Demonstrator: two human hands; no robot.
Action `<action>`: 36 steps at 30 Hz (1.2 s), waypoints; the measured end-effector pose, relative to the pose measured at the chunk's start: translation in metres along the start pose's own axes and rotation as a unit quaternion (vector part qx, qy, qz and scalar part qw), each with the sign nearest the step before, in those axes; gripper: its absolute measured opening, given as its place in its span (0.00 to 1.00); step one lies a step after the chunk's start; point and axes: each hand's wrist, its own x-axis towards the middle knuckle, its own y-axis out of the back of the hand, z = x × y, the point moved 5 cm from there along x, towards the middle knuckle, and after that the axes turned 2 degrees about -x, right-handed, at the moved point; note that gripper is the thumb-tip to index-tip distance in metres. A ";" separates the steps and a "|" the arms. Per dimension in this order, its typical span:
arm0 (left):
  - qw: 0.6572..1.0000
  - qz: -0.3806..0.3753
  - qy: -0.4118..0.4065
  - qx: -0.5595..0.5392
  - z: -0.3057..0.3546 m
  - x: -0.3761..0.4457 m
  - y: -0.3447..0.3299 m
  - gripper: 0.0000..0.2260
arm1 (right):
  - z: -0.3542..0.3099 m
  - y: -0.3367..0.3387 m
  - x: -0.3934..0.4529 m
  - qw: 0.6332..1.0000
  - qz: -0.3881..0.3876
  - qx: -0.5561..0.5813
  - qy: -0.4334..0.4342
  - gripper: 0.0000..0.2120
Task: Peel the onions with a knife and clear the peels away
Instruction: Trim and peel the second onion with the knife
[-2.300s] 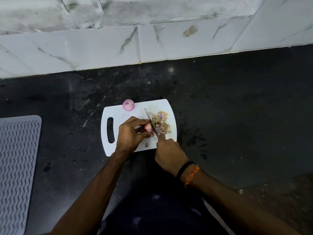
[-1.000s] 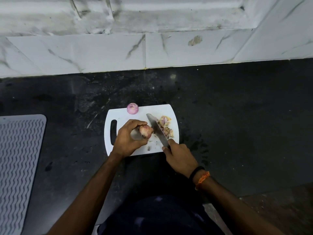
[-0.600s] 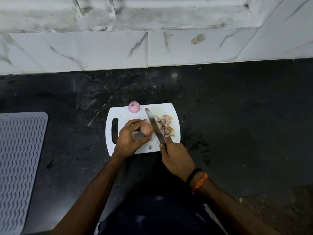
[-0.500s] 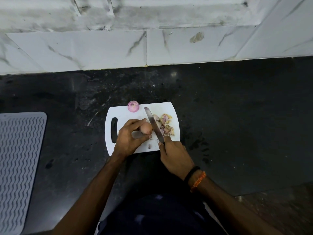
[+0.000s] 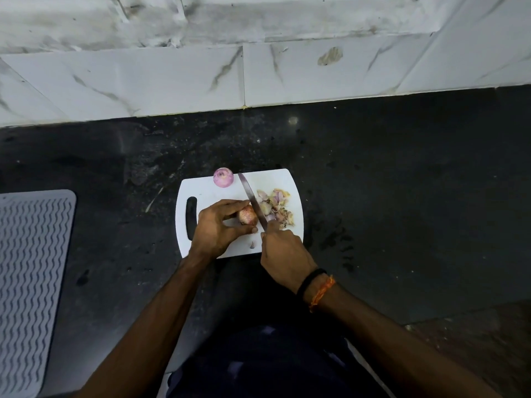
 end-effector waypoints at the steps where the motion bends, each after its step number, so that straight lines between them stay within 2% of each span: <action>1: 1.000 0.001 0.004 -0.001 0.001 0.000 0.000 0.27 | -0.002 0.001 0.000 1.000 0.000 0.000 -0.002 0.22; 4: 1.000 -0.003 0.016 0.005 -0.001 0.004 0.002 0.27 | -0.005 0.002 -0.001 1.000 0.001 -0.010 -0.002 0.20; 9: 0.999 0.008 0.039 -0.012 -0.005 0.006 0.004 0.25 | -0.001 -0.006 -0.012 0.998 -0.014 -0.053 0.013 0.22; 15: 1.000 0.004 0.019 -0.001 0.002 0.006 0.000 0.24 | -0.010 0.007 0.008 0.999 -0.006 -0.035 0.011 0.20; 19: 0.999 0.015 0.044 -0.021 -0.003 0.003 0.002 0.25 | -0.013 0.001 -0.009 0.998 -0.030 -0.052 -0.002 0.24; 23: 1.000 0.010 0.015 0.006 0.004 0.004 -0.001 0.24 | -0.009 0.001 -0.011 0.998 -0.033 -0.050 -0.019 0.25; 27: 1.000 0.005 -0.001 0.009 0.008 0.003 -0.003 0.21 | -0.014 0.010 0.010 1.000 -0.003 -0.004 -0.014 0.17; 31: 0.999 0.031 0.035 -0.016 -0.005 -0.002 0.001 0.24 | -0.013 0.001 -0.013 0.999 -0.036 -0.031 -0.009 0.21; 36: 0.999 0.033 0.024 0.000 -0.005 0.000 0.000 0.24 | -0.014 0.003 -0.003 0.998 -0.028 -0.046 -0.017 0.25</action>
